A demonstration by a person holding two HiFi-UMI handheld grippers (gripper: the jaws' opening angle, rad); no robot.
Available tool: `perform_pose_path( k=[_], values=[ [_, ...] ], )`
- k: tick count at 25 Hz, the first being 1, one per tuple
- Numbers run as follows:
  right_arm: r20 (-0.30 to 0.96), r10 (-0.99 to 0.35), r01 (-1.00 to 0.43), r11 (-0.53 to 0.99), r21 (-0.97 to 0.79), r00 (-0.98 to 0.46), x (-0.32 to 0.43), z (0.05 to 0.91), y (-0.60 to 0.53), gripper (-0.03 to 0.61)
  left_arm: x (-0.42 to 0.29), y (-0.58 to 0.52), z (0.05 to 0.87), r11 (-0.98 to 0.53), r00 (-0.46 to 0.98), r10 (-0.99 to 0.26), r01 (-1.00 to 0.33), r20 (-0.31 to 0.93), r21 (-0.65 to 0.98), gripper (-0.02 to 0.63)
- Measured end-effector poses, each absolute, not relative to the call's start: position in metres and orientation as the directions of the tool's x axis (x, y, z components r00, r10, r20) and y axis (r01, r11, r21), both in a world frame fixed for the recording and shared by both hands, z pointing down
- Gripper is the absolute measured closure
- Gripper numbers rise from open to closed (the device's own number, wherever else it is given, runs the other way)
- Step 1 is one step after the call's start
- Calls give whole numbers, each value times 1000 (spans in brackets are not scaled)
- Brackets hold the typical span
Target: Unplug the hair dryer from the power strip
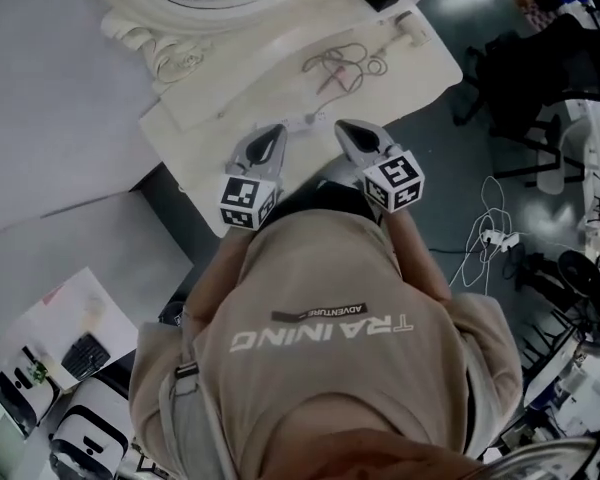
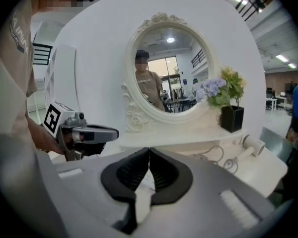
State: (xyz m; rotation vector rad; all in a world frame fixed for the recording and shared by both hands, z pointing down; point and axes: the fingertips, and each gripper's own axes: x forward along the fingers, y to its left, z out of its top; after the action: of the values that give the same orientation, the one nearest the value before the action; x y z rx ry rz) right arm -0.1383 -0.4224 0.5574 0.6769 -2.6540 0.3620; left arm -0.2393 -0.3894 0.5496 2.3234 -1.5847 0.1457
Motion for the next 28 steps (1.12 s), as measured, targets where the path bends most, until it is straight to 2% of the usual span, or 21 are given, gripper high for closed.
perform_pose_path(
  k=[12, 13, 17, 20, 28],
  values=[
    [656, -148, -371, 903, -215, -740, -150, 676, -441, 571, -231, -411, 667, -239, 312, -800, -949, 512, 205, 612],
    [668, -127, -361, 905, -225, -733, -151, 685, -443, 548, -230, -414, 676, -233, 311, -788, -950, 531, 210, 612],
    [694, -74, -323, 917, -236, -716, -153, 714, -455, 525, -223, -433, 707, -218, 312, -755, -949, 577, 228, 612],
    [699, -39, -278, 932, -233, -714, -160, 729, -459, 459, -221, -444, 730, -193, 298, -726, -953, 620, 232, 612],
    [722, 29, -149, 972, -182, -691, -188, 748, -462, 449, -220, -451, 754, -147, 272, -681, -960, 680, 237, 612]
  ],
)
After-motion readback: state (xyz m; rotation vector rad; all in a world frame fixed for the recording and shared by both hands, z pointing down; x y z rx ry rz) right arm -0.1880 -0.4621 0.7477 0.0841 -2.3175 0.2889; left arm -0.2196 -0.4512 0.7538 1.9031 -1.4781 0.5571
